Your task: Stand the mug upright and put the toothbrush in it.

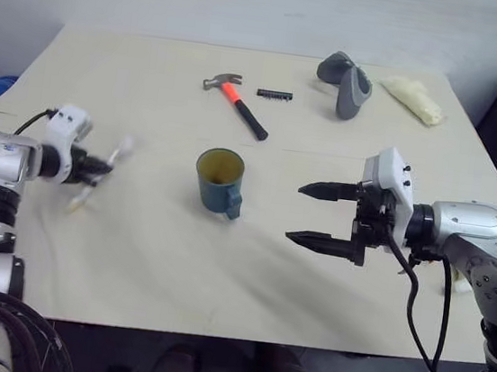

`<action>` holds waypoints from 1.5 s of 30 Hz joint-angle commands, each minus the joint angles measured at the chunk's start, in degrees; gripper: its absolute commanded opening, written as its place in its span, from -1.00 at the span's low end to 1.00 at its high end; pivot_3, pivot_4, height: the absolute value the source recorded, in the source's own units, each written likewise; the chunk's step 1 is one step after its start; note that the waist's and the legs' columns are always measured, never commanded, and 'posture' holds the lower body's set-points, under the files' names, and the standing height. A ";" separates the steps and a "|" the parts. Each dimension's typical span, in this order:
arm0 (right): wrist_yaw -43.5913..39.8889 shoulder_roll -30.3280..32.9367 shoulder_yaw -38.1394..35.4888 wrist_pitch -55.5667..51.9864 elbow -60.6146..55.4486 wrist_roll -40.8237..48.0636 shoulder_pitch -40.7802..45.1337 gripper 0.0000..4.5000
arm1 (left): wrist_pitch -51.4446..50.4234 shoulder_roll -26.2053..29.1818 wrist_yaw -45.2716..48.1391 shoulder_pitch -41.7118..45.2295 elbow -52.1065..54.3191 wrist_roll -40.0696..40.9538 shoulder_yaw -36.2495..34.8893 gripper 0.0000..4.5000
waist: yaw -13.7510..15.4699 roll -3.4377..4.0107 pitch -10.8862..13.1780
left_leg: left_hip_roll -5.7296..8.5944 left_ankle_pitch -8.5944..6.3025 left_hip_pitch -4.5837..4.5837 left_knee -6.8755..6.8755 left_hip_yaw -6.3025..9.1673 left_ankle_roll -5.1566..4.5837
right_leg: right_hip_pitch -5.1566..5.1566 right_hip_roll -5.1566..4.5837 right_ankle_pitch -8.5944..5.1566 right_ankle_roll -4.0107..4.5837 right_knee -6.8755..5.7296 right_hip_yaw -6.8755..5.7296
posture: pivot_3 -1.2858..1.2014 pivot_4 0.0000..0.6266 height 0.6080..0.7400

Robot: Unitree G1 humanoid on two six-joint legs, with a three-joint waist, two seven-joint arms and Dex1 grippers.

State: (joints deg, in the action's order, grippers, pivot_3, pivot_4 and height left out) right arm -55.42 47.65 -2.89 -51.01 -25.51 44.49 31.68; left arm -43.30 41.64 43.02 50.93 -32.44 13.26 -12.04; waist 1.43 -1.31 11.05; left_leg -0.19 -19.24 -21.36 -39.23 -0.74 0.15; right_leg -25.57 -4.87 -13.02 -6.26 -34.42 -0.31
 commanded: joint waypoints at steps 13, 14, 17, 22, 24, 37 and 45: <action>4.52 2.13 -4.52 -2.62 -2.22 2.97 0.98 1.00 | 0.49 -28.38 -14.46 -1.56 34.19 21.18 -6.47 -0.92 | -0.43 -0.06 -0.03 | 0.38 0.15 0.04 0.02 -0.02 0.23 | 0.03 -0.25 0.12 -0.21 0.23 0.00 | 0.03 -0.52 1.00; 4.82 2.26 -4.92 -2.83 -2.34 3.10 0.83 1.00 | 2.03 -28.42 -13.90 -2.45 34.60 20.09 -4.81 -0.92 | -0.46 -0.06 -0.03 | 0.37 0.15 0.06 0.02 -0.03 0.21 | 0.03 -0.23 0.12 -0.21 0.22 0.01 | 0.03 -0.52 1.00; 5.67 2.45 -5.94 -3.55 -2.68 4.01 0.52 1.00 | 5.96 -27.05 -11.35 -5.21 35.38 17.90 -0.95 -0.92 | -0.40 -0.06 -0.03 | 0.38 0.14 0.11 0.02 -0.03 0.17 | 0.06 -0.22 0.12 -0.20 0.26 0.04 | 0.03 -0.52 1.00; 6.21 2.71 -6.32 -3.84 -3.08 4.21 0.03 1.00 | 8.81 -24.38 -9.42 -7.92 35.71 18.29 -0.20 -0.92 | -0.39 -0.06 -0.03 | 0.36 0.11 0.11 0.02 -0.01 0.07 | 0.07 -0.19 0.11 -0.19 0.32 0.05 | 0.03 -0.52 1.00; 6.40 2.68 -6.17 -3.79 -2.96 4.28 0.12 1.00 | 9.31 -24.10 -9.10 -9.42 36.25 18.94 -0.24 -0.92 | -0.30 -0.06 -0.03 | 0.36 0.08 0.11 0.02 0.00 0.02 | 0.07 -0.19 0.11 -0.19 0.33 0.05 | 0.03 -0.52 1.00; 5.09 2.56 -4.57 -2.84 -1.07 3.37 1.38 1.00 | 3.82 -19.51 -9.77 -15.12 42.60 27.78 -5.94 0.80 | -0.55 -0.06 -0.03 | 0.34 0.03 0.10 0.02 0.00 -0.09 | 0.09 -0.19 0.12 -0.20 0.32 0.06 | 0.03 -0.52 1.00; 1.22 4.13 -3.00 -0.76 1.68 0.90 1.06 1.00 | -1.97 10.86 12.78 -25.66 47.90 31.79 -12.63 0.98 | -1.74 -0.05 -0.03 | 0.24 0.02 0.12 0.10 0.03 -0.07 | 0.07 -0.06 0.06 -0.09 0.27 0.07 | 0.03 -0.52 1.00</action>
State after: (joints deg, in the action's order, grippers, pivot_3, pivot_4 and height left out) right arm -52.24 50.17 -5.41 -53.60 -24.01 45.97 32.61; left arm -45.61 45.29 46.01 27.89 12.48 43.65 -21.10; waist -0.31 -1.37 11.02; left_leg 0.04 -19.23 -21.24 -39.11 -0.71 0.08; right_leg -25.51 -4.91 -12.98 -6.32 -34.15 -0.24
